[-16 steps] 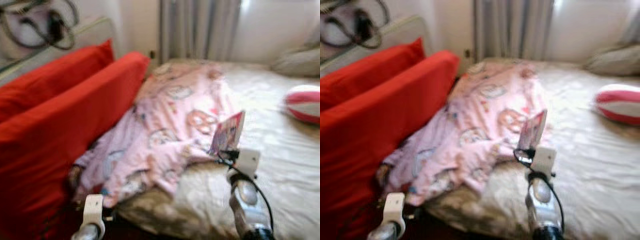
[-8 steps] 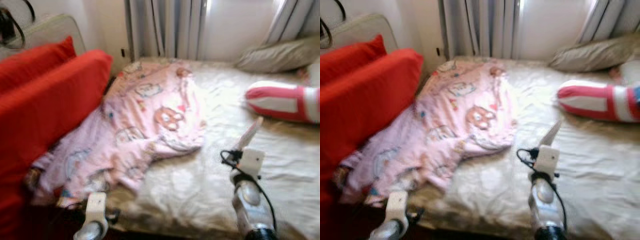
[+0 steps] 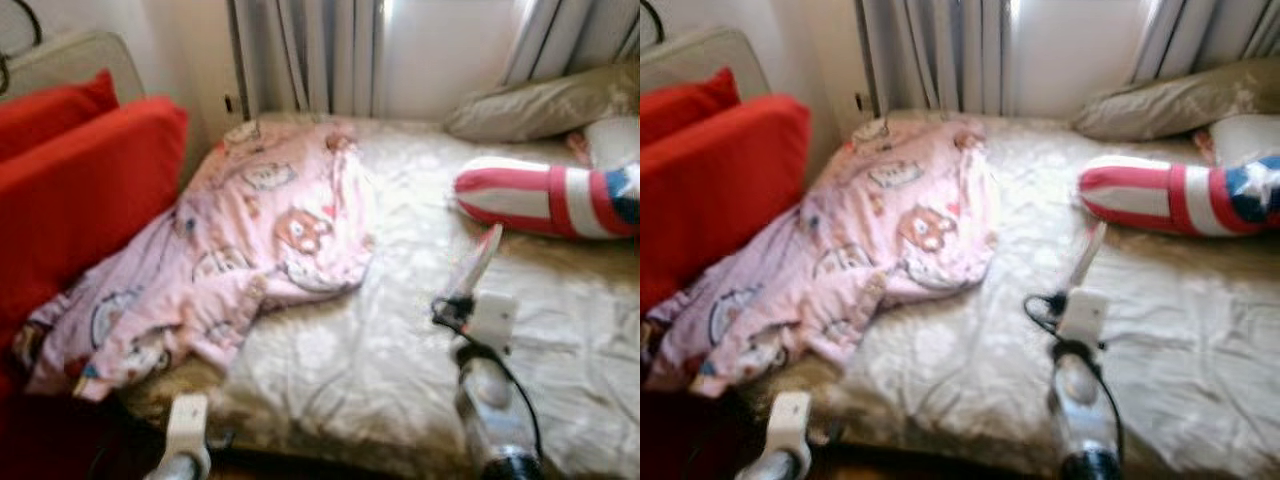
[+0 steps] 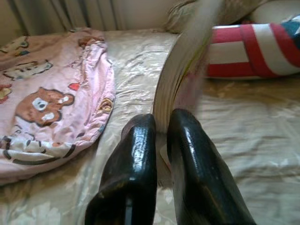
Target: Clean up the room
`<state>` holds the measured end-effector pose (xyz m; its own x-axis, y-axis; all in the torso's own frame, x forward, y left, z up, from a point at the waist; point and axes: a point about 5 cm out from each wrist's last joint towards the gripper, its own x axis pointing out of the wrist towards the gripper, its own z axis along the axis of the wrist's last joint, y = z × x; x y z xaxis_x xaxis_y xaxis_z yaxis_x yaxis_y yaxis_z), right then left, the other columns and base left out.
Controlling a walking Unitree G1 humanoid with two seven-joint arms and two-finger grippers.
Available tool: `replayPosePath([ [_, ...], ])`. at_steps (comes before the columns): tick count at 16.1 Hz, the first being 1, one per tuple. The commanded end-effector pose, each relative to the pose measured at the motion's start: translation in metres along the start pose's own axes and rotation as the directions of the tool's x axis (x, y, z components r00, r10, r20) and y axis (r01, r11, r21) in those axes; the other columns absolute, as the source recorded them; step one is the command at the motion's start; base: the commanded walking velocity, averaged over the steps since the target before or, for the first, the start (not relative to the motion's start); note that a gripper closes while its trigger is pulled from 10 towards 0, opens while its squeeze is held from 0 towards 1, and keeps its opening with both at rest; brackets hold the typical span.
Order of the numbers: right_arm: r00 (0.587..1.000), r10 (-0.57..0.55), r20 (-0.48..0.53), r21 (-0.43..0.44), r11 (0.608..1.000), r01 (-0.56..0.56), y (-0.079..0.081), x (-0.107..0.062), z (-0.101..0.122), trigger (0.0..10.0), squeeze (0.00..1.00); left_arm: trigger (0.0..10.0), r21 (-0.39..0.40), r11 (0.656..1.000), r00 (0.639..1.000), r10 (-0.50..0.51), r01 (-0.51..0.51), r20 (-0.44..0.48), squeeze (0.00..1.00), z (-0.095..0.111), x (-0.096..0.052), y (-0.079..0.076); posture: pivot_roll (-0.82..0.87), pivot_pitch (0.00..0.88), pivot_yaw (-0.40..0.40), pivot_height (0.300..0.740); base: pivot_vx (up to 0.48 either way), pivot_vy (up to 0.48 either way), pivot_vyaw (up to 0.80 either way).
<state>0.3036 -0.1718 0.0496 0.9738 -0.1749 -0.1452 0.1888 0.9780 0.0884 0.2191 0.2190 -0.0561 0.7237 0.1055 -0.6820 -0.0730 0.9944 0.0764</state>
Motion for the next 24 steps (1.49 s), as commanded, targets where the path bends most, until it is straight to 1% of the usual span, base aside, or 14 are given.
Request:
replayPosePath([
  [1,0.998,-0.006,0.062,-0.004,1.0,0.006,-0.0034,0.0037,0.0133,10.0,0.0,10.0,-0.002,1.0,1.0,-0.007,0.007,-0.002,0.0,0.0014,0.0008,-0.0029,0.03,0.0,0.03,0.74,0.0,-0.349,0.0],
  [11,0.997,-0.006,0.072,0.01,1.0,0.006,-0.0032,0.002,0.0134,10.0,0.0,10.0,-0.001,1.0,1.0,-0.01,0.01,-0.009,0.0,-0.001,0.0002,-0.0031,0.02,0.0,0.031,0.74,0.0,-0.349,0.0],
  [15,0.998,0.0,0.055,0.015,1.0,-0.001,-0.0015,-0.0012,0.0086,10.0,0.0,10.0,0.0,1.0,1.0,-0.009,0.009,-0.007,0.0,-0.0007,0.0002,-0.0022,0.02,0.0,0.034,0.74,0.0,-0.35,0.0],
  [17,0.998,0.008,0.055,0.02,1.0,-0.009,-0.0004,-0.0008,0.0092,10.0,0.0,10.0,-0.003,1.0,1.0,-0.007,0.007,-0.009,0.0,-0.0012,0.0,-0.0018,0.01,0.0,0.033,0.74,0.0,-0.349,-0.76],
  [19,0.997,0.001,0.073,0.019,1.0,-0.003,-0.0017,-0.0009,0.0113,10.0,0.0,10.0,-0.003,1.0,1.0,-0.008,0.008,-0.005,0.0,0.0,0.0004,-0.003,0.02,0.0,0.034,0.74,0.0,-0.334,0.0],
  [22,0.998,0.001,0.068,0.018,1.0,-0.002,-0.002,-0.0015,0.0109,10.0,0.0,10.0,-0.003,1.0,1.0,-0.007,0.007,-0.009,0.0,-0.0012,0.0001,-0.0027,0.02,0.0,0.034,0.74,0.0,-0.278,0.0],
  [24,0.998,0.001,0.064,0.016,1.0,-0.002,-0.0021,-0.0015,0.0105,10.0,0.0,10.0,-0.011,1.0,1.0,0.0,0.0,-0.004,0.0,-0.0001,0.0003,-0.0014,0.02,0.0,0.034,0.74,0.0,0.0,0.0],
])
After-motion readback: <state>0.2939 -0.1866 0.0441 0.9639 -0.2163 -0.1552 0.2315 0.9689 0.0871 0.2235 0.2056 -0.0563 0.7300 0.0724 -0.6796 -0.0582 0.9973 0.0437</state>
